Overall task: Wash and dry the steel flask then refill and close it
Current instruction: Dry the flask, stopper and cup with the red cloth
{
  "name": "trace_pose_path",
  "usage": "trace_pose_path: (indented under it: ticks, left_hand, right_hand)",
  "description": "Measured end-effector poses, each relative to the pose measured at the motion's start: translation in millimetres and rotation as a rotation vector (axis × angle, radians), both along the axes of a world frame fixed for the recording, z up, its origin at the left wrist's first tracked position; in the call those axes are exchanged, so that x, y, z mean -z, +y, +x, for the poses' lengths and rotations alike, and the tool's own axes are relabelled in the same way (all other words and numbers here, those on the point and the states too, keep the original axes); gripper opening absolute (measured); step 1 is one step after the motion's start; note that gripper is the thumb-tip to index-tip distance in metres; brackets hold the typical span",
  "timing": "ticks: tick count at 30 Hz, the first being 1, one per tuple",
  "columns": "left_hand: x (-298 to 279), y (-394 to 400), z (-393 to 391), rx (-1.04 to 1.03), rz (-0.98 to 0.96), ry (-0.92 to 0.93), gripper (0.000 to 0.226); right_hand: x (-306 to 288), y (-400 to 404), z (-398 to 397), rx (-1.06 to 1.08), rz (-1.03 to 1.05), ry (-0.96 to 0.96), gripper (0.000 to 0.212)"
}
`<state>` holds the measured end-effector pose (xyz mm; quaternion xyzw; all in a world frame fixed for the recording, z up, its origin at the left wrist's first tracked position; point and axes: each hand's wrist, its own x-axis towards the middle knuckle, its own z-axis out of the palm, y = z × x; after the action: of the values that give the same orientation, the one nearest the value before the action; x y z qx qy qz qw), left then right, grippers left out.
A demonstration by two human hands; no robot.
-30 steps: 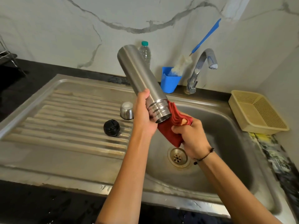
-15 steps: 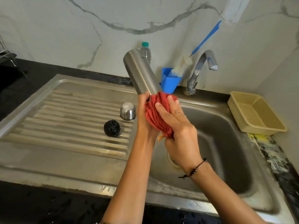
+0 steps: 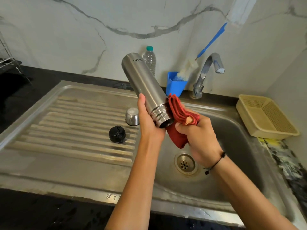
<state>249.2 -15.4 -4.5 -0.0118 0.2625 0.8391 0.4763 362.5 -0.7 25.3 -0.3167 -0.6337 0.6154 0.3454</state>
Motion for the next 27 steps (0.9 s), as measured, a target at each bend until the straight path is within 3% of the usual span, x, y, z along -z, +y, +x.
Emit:
trace_pose_path:
  ticks: [2, 3, 6, 10, 13, 17, 21, 24, 27]
  left_hand:
    - [0, 0, -9, -0.054, -0.027, 0.074, 0.040]
    - [5, 0, -15, -0.058, -0.041, 0.100, 0.035]
    - [10, -3, -25, -0.014, -0.053, 0.124, 0.042]
    - [10, 0, -24, -0.048, -0.175, 0.156, 0.062]
    - [16, 4, -19, -0.157, -0.270, 0.220, 0.059]
    - [14, 9, -12, -0.208, -0.311, 0.173, 0.046]
    - [9, 12, -5, -0.223, -0.248, 0.123, 0.022]
    - [3, 10, -1, -0.202, -0.213, 0.078, 0.035]
    - [1, 7, 1, -0.151, -0.166, 0.085, 0.051]
  right_hand:
    - [-1, 5, 1, -0.001, 0.002, -0.016, 0.026]
    - [0, 8, 1, -0.002, 0.080, -0.046, 0.037]
    - [5, 11, 7, 0.043, 0.490, -0.180, 0.068]
    - [21, 7, 13, -0.017, 1.122, -0.377, 0.055]
    - [38, 5, 14, -0.099, 1.363, -0.456, 0.051]
    - [41, 8, 14, -0.038, 1.254, -0.429, 0.055]
    - [40, 5, 9, -0.028, 0.794, -0.206, 0.058]
    - [35, 7, 7, 0.007, 0.542, -0.086, 0.068]
    - [30, 6, 8, 0.037, 0.283, -0.065, 0.063]
